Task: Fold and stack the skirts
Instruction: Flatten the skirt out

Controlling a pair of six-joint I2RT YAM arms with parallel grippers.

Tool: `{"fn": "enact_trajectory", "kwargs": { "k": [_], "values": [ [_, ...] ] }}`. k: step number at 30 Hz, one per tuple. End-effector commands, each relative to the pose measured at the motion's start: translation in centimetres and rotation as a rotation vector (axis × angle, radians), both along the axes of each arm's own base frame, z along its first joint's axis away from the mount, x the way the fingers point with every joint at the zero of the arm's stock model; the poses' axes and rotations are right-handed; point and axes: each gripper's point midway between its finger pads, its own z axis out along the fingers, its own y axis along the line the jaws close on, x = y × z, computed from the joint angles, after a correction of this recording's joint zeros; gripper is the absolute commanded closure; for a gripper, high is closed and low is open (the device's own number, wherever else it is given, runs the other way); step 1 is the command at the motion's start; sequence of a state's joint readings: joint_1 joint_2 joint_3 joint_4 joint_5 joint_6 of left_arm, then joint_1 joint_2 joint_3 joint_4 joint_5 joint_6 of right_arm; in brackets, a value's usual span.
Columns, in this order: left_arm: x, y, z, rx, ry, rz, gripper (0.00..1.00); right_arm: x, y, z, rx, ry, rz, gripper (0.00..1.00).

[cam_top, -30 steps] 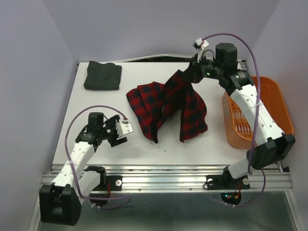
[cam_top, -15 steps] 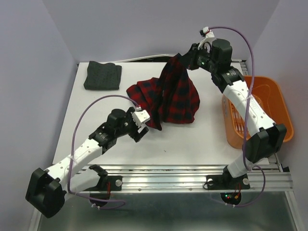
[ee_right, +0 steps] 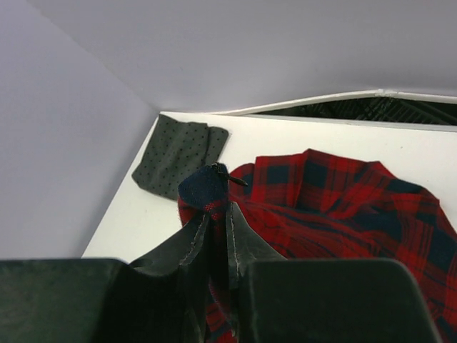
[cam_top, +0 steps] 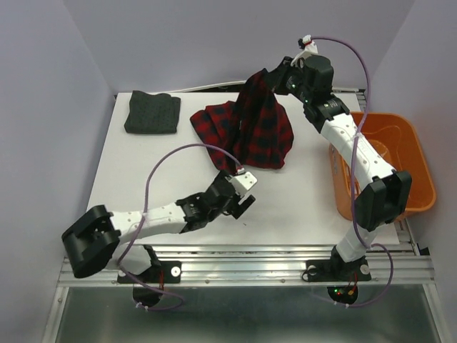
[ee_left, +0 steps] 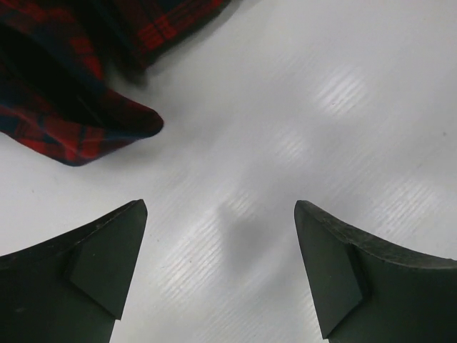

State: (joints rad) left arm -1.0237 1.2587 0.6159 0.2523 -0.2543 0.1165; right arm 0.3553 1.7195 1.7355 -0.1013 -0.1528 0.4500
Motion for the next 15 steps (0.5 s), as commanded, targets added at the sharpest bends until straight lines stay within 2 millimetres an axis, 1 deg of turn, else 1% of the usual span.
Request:
{"fn": "enact_trajectory", "kwargs": {
  "k": [1,3,4,5,6,7,9,12,13,15],
  "values": [
    [4.1,-0.1,1.6,0.024,-0.062,0.284,0.05,-0.5,-0.2,8.1,0.102,-0.205,-0.024,0.99],
    [5.0,-0.2,0.7,0.048,-0.041,0.354,0.06,-0.6,-0.2,8.1,0.101,-0.206,-0.026,0.99],
    [5.8,-0.6,0.4,0.057,-0.033,0.383,0.07,-0.6,-0.3,7.9,0.099,-0.202,-0.027,0.99],
    [6.3,-0.2,0.0,0.055,-0.013,0.413,0.07,-0.7,-0.3,8.0,0.101,-0.202,-0.026,0.99],
    [6.7,-0.3,-0.2,0.050,-0.005,0.422,0.07,-0.7,-0.3,8.0,0.101,-0.202,-0.026,0.99],
    [7.0,-0.6,0.2,0.020,-0.016,0.429,0.07,-0.8,-0.3,7.9,0.102,-0.200,-0.024,0.99],
    [7.6,-0.4,0.7,-0.013,-0.027,0.452,0.07,-0.9,-0.2,8.0,0.105,-0.200,-0.020,0.99],
    [8.7,0.3,1.4,-0.046,-0.049,0.522,0.08,-1.0,-0.2,8.3,0.107,-0.204,-0.017,0.99],
    [9.3,1.2,1.1,-0.031,-0.043,0.559,0.10,-1.0,-0.3,8.4,0.105,-0.209,-0.021,0.99],
    [9.8,2.1,0.7,-0.019,-0.022,0.604,0.12,-1.0,-0.4,8.6,0.107,-0.211,-0.027,0.99]
  ]
}}
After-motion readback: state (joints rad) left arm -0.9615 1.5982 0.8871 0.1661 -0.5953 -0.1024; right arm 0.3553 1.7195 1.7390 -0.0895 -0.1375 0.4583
